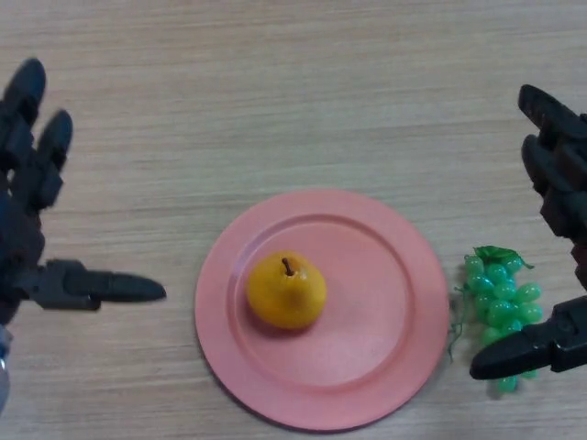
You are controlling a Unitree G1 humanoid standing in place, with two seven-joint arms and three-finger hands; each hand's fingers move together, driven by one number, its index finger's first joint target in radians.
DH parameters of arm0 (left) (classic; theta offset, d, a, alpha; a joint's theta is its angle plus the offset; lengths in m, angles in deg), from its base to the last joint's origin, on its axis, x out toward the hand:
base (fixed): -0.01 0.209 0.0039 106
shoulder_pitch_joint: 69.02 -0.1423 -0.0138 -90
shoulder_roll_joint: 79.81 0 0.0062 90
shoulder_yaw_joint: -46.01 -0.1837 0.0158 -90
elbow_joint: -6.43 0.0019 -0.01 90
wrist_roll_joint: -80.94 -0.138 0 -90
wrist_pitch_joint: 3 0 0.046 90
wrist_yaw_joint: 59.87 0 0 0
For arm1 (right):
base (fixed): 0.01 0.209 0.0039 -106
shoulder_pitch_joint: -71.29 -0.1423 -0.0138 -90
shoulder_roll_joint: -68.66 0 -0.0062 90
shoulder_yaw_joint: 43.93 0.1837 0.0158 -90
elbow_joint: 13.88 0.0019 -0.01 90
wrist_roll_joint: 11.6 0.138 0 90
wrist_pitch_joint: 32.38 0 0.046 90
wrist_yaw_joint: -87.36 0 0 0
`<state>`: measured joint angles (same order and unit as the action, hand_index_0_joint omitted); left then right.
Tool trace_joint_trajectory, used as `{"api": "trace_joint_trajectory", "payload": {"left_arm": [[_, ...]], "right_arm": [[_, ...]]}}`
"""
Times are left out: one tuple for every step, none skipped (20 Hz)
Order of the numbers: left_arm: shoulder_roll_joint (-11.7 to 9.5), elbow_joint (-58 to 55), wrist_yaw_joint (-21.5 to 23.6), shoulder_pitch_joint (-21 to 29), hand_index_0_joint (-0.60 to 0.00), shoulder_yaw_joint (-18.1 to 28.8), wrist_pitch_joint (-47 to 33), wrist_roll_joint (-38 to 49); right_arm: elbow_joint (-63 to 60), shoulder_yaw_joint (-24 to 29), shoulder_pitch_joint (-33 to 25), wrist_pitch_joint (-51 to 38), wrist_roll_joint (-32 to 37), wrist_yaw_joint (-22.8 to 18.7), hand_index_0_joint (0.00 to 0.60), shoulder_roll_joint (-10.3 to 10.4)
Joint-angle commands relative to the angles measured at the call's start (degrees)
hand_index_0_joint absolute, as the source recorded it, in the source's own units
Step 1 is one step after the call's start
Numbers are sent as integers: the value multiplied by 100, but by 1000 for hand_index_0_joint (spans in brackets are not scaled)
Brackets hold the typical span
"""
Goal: Pick up the yellow pear and place it on the plate
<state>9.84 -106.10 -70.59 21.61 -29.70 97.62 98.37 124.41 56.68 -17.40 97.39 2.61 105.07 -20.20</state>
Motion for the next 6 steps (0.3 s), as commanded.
{"api": "trace_joint_trajectory", "payload": {"left_arm": [[-171, -531, 107, 96, 0, 339, -562, 220], [-197, -663, 64, 78, 0, 345, -393, 152], [-187, -712, 32, 69, 0, 346, -329, 103], [-172, -757, 15, 91, 0, 359, -233, 133], [-161, -733, 37, 122, 0, 350, -259, 141], [-185, -737, 67, 165, 0, 374, -259, 166]], "right_arm": [[192, 298, -162, -911, 334, 31, 0, -166], [153, 303, -163, -961, 305, 77, 0, -193], [122, 326, -147, -1000, 313, 102, 0, -185], [60, 342, -183, -1125, 296, 58, 0, -174], [57, 362, -183, -1145, 322, 39, 0, -179], [75, 375, -166, -1160, 357, 8, 0, -177]]}}
